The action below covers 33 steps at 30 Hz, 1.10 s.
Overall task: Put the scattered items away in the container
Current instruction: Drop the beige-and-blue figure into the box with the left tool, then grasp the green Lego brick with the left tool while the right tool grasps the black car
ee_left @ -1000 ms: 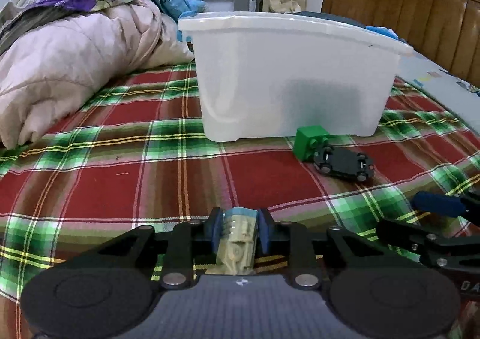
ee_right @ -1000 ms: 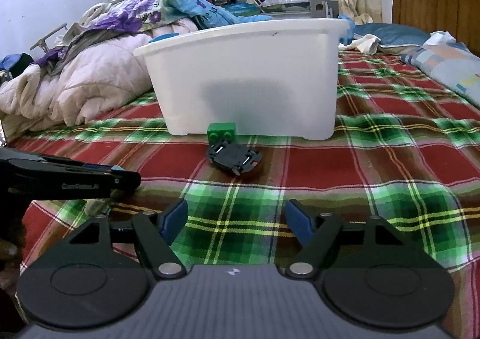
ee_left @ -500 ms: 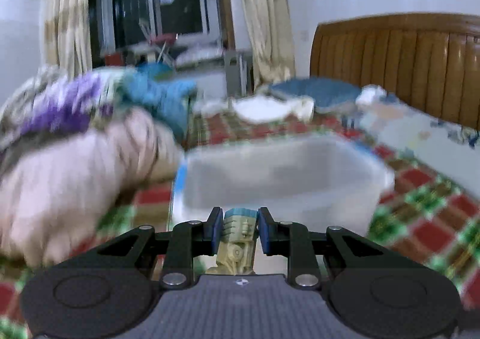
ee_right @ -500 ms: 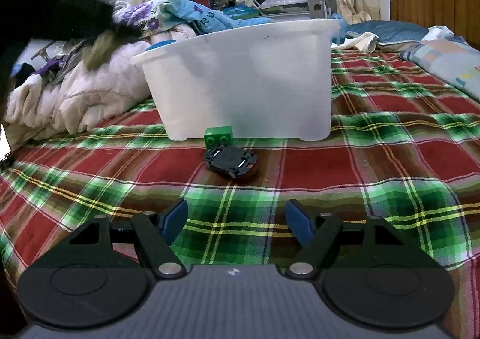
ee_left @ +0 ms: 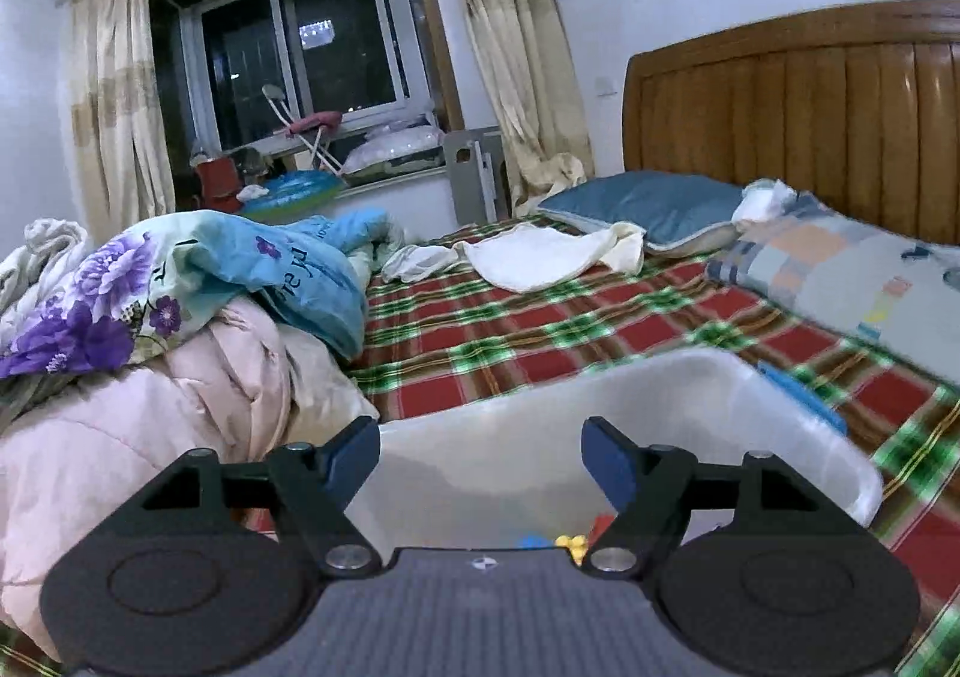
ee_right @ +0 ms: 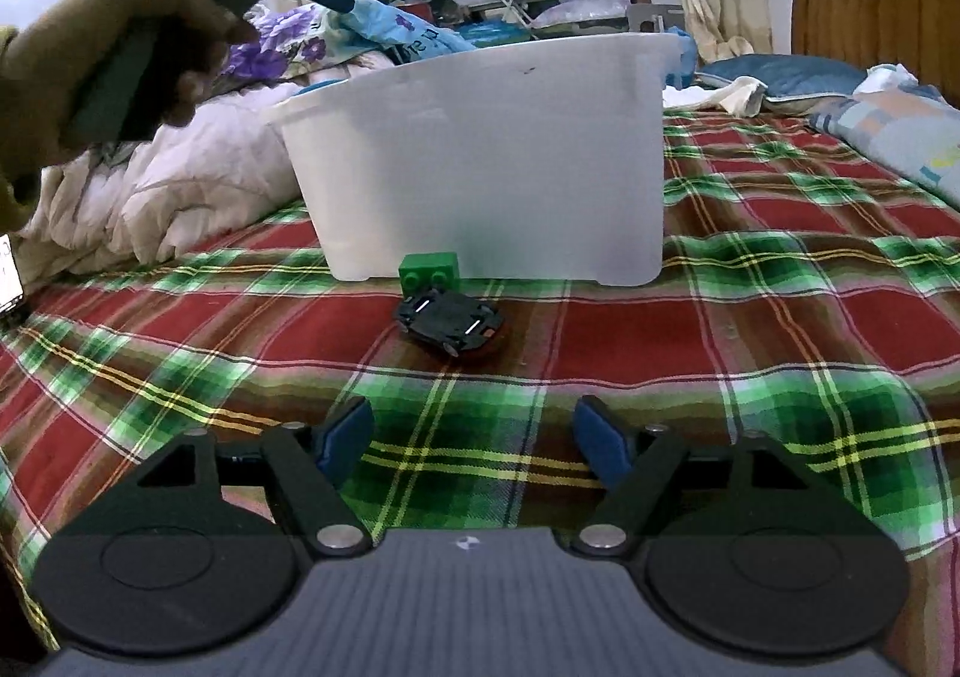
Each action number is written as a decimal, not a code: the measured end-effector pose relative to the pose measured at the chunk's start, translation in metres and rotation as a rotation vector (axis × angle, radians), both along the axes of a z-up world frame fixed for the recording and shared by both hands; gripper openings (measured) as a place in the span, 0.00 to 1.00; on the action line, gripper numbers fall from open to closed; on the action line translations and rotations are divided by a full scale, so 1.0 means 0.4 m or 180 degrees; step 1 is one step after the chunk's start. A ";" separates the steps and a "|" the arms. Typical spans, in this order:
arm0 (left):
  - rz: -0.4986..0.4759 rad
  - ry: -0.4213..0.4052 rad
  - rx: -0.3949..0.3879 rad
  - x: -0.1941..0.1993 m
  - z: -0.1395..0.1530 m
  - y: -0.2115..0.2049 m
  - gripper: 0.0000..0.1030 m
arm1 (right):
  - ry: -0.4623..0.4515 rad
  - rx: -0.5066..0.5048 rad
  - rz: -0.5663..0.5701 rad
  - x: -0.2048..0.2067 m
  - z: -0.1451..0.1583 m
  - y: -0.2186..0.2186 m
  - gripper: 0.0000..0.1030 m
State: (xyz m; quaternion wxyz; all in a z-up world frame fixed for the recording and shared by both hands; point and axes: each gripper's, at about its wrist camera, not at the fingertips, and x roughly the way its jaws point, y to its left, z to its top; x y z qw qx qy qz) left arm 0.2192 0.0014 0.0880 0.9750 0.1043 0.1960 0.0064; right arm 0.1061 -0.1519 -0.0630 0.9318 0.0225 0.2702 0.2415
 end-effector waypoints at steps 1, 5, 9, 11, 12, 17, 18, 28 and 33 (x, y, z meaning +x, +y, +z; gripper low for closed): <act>0.0001 0.0020 0.0029 -0.003 -0.005 0.002 0.75 | 0.0000 -0.0009 0.0005 0.000 0.000 0.002 0.75; 0.0011 0.0019 0.0071 -0.039 -0.011 0.022 0.75 | -0.0064 -0.0031 0.0008 0.002 0.020 0.002 0.75; 0.0033 0.0049 -0.0062 -0.108 -0.031 0.068 0.75 | -0.0236 -0.0115 0.0023 0.015 0.058 0.008 0.75; 0.0006 0.0101 -0.0071 -0.151 -0.058 0.088 0.75 | -0.0409 -0.0253 0.0068 0.019 0.073 0.019 0.75; -0.0033 0.0139 -0.0081 -0.169 -0.072 0.093 0.75 | -0.0480 -0.0370 0.0112 0.026 0.075 0.028 0.75; -0.0158 0.0442 -0.0140 -0.227 -0.161 0.113 0.75 | -0.0432 -0.0634 0.0340 0.084 0.055 0.084 0.69; -0.0183 0.0507 -0.0172 -0.227 -0.175 0.115 0.75 | -0.0405 -0.0663 0.0397 0.094 0.049 0.096 0.69; -0.0435 0.0919 -0.0349 -0.148 -0.266 0.055 0.75 | -0.0113 -0.0677 0.0344 0.130 0.007 0.045 0.40; -0.0520 0.1041 -0.0428 -0.120 -0.307 0.006 0.75 | -0.0003 -0.0499 -0.0007 0.110 0.002 -0.053 0.39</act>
